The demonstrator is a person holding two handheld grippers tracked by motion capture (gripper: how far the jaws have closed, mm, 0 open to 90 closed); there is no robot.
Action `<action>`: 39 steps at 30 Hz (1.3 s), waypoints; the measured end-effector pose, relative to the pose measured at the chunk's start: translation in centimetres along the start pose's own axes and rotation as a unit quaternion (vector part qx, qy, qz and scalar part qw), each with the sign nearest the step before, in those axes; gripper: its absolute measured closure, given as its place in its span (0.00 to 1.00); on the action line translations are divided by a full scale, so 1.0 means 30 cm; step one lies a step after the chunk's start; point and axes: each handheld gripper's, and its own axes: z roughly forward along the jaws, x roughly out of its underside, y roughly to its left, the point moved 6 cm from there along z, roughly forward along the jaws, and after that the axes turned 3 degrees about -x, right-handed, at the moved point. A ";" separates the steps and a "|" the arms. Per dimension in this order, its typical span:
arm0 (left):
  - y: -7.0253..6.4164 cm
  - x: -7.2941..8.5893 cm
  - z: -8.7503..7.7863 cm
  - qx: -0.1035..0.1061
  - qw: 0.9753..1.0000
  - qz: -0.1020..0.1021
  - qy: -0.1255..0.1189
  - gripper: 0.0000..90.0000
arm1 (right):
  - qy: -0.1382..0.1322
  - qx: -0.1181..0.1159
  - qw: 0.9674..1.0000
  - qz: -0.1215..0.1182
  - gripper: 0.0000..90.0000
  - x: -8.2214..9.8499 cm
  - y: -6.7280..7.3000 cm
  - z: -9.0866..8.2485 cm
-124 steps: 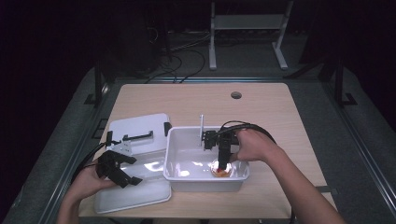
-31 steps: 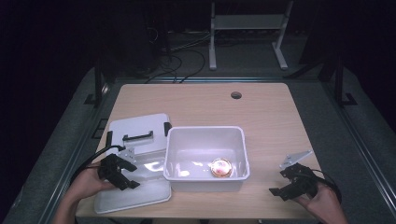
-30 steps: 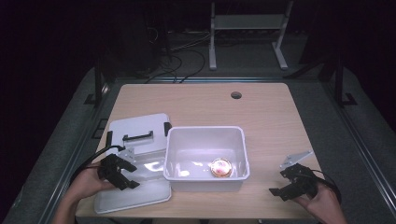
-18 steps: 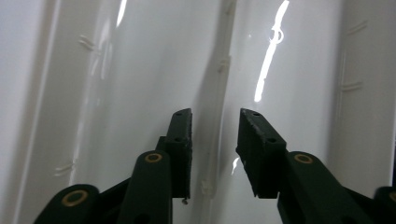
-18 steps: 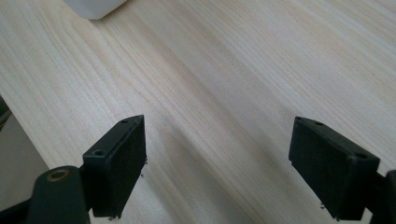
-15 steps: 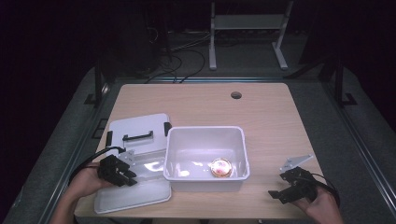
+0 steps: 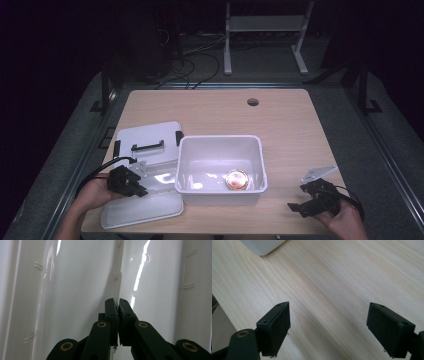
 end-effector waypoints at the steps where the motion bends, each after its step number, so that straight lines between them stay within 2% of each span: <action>1: -0.001 0.000 -0.001 0.000 1.000 0.002 0.002 0.98 | 0.000 0.000 1.000 0.000 0.20 0.000 0.000 0.000; 4: -0.005 0.004 -0.003 -0.004 1.000 0.003 0.002 0.99 | -0.002 0.000 1.000 0.001 0.20 -0.001 -0.002 -0.003; 12: -0.023 0.022 -0.027 0.003 1.000 0.003 0.004 0.99 | -0.008 0.001 1.000 0.006 0.20 0.005 -0.008 -0.013; 20: -0.029 0.035 -0.098 -0.003 1.000 0.009 0.021 0.99 | -0.010 0.001 1.000 0.008 0.21 0.006 -0.008 -0.017; 25: -0.019 0.042 -0.167 -0.014 0.999 0.013 0.036 0.99 | -0.012 0.003 1.000 0.007 0.21 0.007 -0.009 -0.021; 28: -0.010 0.040 -0.227 -0.024 0.999 0.014 0.044 0.99 | -0.012 0.003 1.000 0.008 0.20 0.008 -0.010 -0.022; 39: 0.009 -0.002 -0.441 -0.052 0.998 0.019 0.037 0.99 | -0.010 0.000 1.000 0.004 0.21 0.005 0.000 -0.016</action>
